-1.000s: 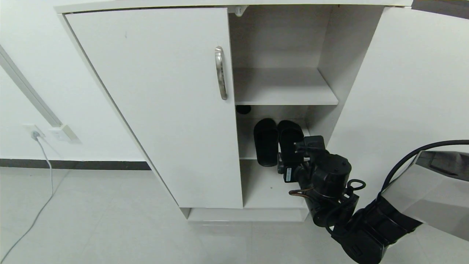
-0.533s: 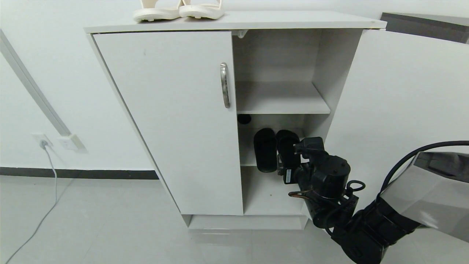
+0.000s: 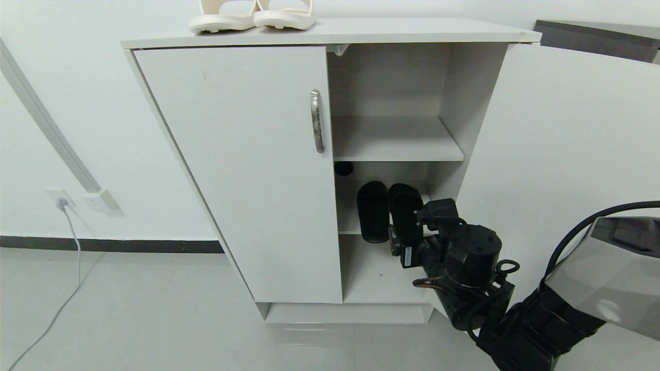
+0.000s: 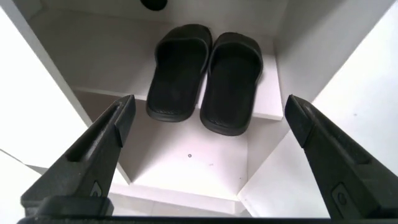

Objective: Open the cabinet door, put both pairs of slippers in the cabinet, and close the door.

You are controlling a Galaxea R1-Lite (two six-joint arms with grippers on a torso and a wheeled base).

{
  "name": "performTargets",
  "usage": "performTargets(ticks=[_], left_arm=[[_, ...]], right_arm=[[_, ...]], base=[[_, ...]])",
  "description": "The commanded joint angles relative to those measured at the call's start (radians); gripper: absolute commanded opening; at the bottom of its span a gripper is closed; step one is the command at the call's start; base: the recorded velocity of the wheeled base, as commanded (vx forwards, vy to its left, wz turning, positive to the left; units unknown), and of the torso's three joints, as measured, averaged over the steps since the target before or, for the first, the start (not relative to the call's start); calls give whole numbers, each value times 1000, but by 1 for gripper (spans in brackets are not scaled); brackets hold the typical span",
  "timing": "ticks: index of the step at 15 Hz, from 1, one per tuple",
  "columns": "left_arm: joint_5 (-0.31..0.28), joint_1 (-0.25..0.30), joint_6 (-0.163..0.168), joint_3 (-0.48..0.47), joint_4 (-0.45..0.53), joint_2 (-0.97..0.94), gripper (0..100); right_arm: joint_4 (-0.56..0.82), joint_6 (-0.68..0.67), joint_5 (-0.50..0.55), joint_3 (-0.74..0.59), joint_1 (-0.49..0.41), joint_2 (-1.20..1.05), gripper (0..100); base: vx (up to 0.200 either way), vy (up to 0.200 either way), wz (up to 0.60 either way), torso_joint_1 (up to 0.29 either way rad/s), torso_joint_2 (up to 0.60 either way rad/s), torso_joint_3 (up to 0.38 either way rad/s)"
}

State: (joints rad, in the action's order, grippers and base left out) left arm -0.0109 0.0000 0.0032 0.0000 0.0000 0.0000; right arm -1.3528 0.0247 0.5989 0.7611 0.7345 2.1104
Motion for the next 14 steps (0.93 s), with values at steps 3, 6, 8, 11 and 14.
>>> performTargets(ticks=[3, 6, 8, 11, 14], left_arm=[[0, 0, -2, 0, 2, 0, 0], [2, 0, -3, 0, 0, 0, 0], [0, 0, -3, 0, 0, 2, 0], [0, 0, -3, 0, 0, 0, 0], [2, 0, -3, 0, 0, 0, 0]], right_arm=[[-2, 3, -1, -6, 8, -9, 100], [-2, 3, -1, -8, 13, -9, 100], [-2, 3, -1, -8, 14, -9, 100], [-2, 3, -1, -8, 14, -9, 100], [-2, 3, -1, -9, 14, -9, 100]], base=[[0, 0, 0, 0, 0, 0], [0, 67, 0, 1, 2, -1], [0, 200, 0, -2, 0, 5], [0, 200, 0, 10, 4, 4], [0, 200, 0, 2, 2, 4]])
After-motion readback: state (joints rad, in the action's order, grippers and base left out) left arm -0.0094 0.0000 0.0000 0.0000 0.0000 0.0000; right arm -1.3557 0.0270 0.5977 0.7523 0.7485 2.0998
